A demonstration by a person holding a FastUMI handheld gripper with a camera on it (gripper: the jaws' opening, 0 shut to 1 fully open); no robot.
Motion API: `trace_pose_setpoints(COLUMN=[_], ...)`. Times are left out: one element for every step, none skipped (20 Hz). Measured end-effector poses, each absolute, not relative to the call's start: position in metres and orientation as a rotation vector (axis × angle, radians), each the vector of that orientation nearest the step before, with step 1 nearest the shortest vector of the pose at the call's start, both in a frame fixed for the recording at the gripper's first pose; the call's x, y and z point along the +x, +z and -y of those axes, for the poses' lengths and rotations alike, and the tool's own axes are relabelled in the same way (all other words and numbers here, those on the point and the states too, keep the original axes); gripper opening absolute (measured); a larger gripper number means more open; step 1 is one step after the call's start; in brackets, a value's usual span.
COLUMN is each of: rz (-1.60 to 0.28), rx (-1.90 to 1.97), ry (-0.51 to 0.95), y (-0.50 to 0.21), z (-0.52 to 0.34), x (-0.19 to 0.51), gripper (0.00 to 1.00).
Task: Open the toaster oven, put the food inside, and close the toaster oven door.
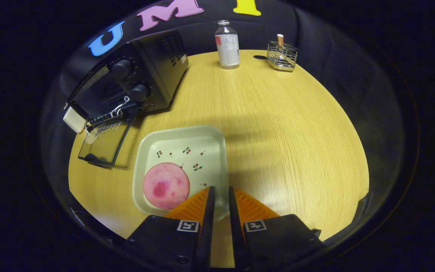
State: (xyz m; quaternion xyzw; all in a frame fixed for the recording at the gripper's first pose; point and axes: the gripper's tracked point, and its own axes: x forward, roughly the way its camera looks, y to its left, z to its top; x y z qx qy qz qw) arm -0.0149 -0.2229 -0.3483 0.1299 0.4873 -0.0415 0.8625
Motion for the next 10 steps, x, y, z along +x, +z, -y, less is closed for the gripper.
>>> trace_pose_setpoints(rz=[-1.021,-1.023,-1.029,-1.036,-1.039,-1.045,-1.038,-1.038,-1.037,-1.044], rx=[0.324,0.358,0.371,0.370,0.369,0.376,0.401,0.439,0.497,0.576], ry=[-0.113,-0.122,-0.109,-0.091,-0.082,-0.085,-0.092,-0.084,-0.079,-0.074], y=[-0.348,-0.349,-0.349,-0.346,-0.349,-0.350,-0.350,-0.349,-0.349,-0.348], z=[0.221,0.224,0.224,0.225,0.222,0.222,0.222,0.218,0.215,0.210], x=[-0.015,-0.013,-0.016,-0.018,-0.018,-0.017,-0.015,-0.015,-0.016,-0.017], gripper=[0.24,0.20,0.15,0.14,0.13,0.09,0.08,0.07,0.07,0.07])
